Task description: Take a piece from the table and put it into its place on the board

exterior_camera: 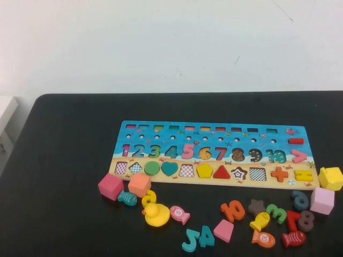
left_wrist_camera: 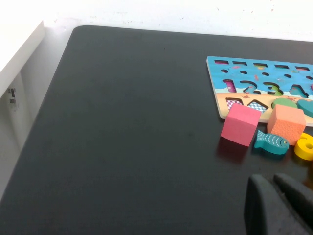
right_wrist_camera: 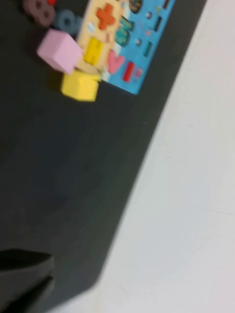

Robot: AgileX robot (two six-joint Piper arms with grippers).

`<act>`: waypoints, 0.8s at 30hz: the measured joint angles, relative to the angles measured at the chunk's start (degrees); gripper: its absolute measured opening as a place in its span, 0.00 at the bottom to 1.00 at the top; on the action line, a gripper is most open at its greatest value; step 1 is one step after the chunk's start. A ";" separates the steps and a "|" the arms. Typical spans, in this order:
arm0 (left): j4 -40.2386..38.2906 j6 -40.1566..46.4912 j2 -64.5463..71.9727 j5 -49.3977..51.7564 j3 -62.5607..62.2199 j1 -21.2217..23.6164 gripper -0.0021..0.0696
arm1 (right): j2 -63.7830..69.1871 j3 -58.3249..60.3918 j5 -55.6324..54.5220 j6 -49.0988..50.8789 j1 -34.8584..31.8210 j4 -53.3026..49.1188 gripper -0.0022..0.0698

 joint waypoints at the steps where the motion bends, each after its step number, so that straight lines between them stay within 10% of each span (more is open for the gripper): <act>1: 0.00 0.00 0.00 0.00 0.00 0.00 0.03 | -0.94 1.70 -0.27 0.51 -0.59 0.83 0.06; 24: 0.00 0.12 0.00 0.00 0.00 0.00 0.03 | -1.75 18.72 -10.87 5.13 -1.27 8.16 0.06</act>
